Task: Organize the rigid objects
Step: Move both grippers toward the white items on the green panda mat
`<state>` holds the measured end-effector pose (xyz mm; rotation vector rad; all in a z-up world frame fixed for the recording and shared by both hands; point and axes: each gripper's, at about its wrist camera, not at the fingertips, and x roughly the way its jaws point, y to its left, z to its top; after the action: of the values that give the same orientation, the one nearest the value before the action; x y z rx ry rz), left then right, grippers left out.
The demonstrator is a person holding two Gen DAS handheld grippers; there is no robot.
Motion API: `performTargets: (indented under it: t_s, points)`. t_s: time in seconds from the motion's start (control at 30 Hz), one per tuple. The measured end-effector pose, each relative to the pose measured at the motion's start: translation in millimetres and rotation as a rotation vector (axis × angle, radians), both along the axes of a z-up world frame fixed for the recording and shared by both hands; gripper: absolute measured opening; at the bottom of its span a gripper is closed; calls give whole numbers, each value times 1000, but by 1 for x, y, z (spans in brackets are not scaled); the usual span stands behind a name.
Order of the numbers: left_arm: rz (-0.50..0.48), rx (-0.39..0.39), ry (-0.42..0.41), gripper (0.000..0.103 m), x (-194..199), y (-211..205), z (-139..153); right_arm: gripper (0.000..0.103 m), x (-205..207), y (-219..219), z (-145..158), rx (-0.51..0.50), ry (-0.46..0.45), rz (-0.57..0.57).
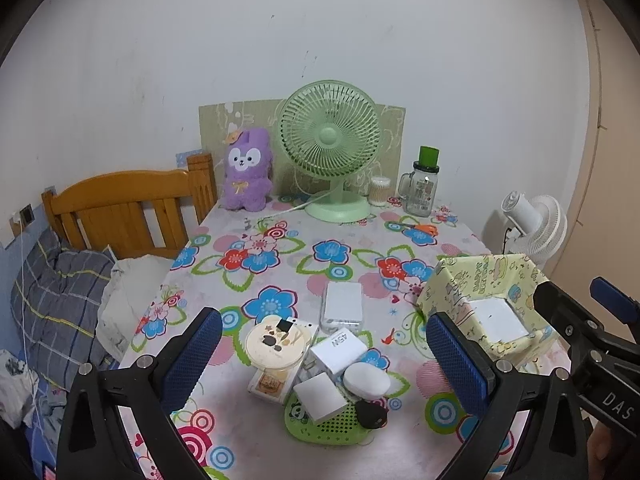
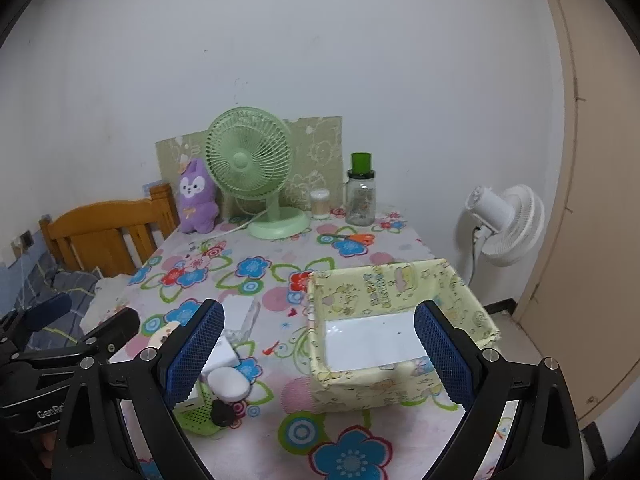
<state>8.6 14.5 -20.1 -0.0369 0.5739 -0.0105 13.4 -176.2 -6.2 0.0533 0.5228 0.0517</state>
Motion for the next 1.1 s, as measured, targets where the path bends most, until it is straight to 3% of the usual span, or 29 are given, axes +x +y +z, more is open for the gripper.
performTargets:
  t_s: [1.1]
  points:
    - [4, -10, 228, 103, 37, 33, -84, 87, 38, 57, -62, -26, 120, 116]
